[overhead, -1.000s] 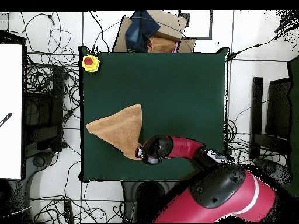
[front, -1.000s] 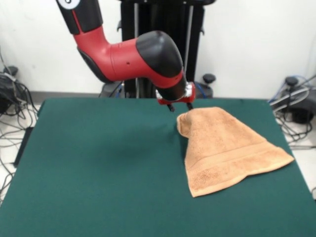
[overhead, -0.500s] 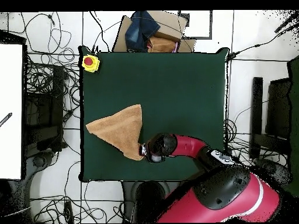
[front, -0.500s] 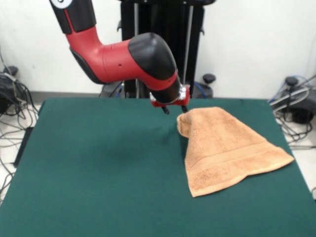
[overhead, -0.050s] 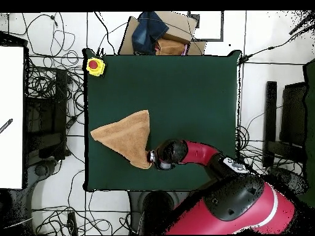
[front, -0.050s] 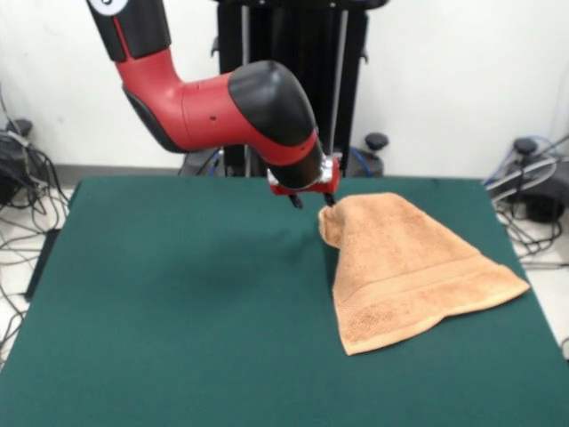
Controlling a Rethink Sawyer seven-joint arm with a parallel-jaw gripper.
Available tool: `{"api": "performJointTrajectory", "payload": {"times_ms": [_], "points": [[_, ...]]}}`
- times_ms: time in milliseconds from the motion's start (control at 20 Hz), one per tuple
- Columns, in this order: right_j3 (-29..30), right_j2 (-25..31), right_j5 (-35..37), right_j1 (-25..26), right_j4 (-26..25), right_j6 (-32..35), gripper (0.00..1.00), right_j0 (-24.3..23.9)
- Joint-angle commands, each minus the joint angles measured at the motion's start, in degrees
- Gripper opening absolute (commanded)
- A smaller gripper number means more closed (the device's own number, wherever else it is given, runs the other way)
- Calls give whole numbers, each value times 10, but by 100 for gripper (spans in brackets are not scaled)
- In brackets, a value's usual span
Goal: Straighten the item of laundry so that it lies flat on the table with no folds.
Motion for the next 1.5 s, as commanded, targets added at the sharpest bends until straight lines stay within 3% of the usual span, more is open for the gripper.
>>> {"api": "performJointTrajectory", "payload": {"times_ms": [50, 1500], "points": [[-66, 23, 17, 23, 22, 3, 100, 10], [-86, 6, -72, 62, 9, 50, 100, 47]]}}
